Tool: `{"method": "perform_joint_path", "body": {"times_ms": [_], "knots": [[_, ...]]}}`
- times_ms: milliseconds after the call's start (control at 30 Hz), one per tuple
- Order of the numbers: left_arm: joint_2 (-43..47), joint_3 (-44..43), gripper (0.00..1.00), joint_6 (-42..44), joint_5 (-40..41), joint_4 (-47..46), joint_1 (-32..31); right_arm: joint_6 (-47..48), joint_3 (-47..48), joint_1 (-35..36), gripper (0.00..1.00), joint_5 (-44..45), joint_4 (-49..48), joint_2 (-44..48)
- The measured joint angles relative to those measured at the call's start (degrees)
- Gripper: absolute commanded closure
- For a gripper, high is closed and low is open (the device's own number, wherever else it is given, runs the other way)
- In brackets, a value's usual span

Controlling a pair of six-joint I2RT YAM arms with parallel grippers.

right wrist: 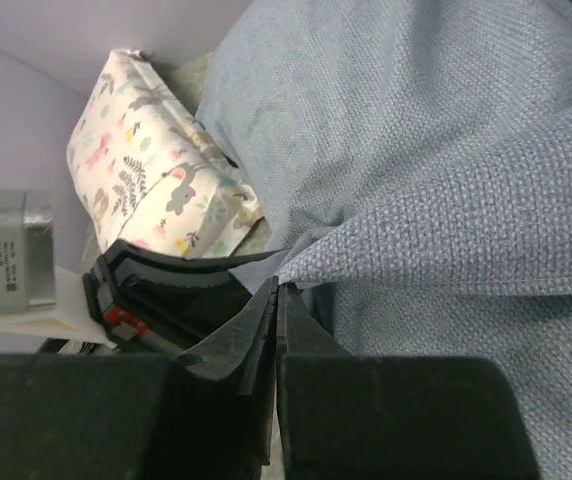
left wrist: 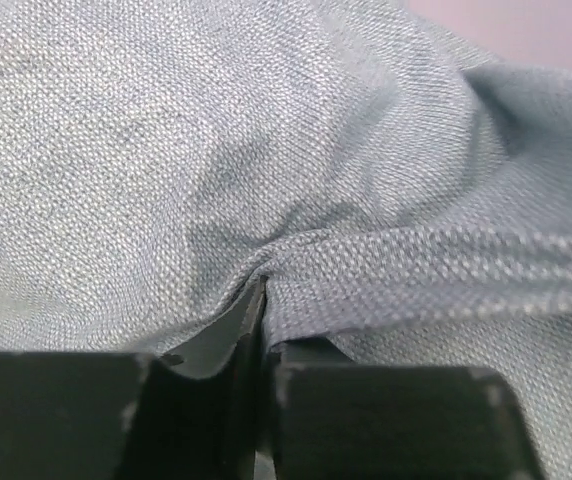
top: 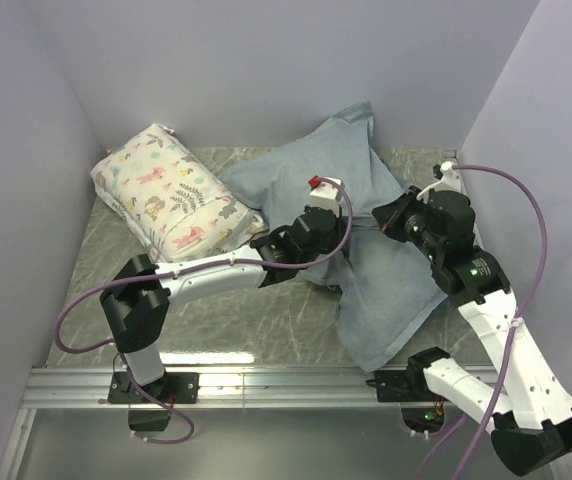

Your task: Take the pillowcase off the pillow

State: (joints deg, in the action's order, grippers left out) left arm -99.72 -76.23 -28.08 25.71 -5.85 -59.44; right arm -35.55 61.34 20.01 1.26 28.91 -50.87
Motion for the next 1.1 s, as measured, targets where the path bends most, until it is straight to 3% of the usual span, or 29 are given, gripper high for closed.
{"method": "perform_joint_path", "body": {"times_ms": [100, 200, 367, 500, 867, 1100], "knots": [[0.0, -0.5, 1.0, -0.6, -0.4, -0.1, 0.1, 0.6, 0.0, -1.5, 0.83, -0.4, 0.1, 0.1], [-1.5, -3.0, 1.0, -1.2, -0.5, 2.3, 2.1, 1.9, 0.0, -2.2, 0.59, 0.5, 0.3, 0.1], [-5.6, -7.0, 0.99, -1.8, -2.8, 4.0, 6.6, 2.8, -2.4, -1.8, 0.45, 2.7, 0.1, 2.5], [-7.0, -8.4, 0.99, -2.2, -5.9, 4.0, 9.4, 3.8, -5.3, -0.5, 0.43, 3.8, 0.9, 3.9], [-7.9, -10.1, 0.99, -2.2, -10.0, 4.0, 10.8, 5.6, -3.1, 3.2, 0.37, 8.5, -1.5, -14.3], [-7.9, -10.1, 0.99, -2.6, -11.1, 4.0, 10.9, 4.4, -1.2, 3.3, 0.3, 14.5, -4.2, -16.5]]}}
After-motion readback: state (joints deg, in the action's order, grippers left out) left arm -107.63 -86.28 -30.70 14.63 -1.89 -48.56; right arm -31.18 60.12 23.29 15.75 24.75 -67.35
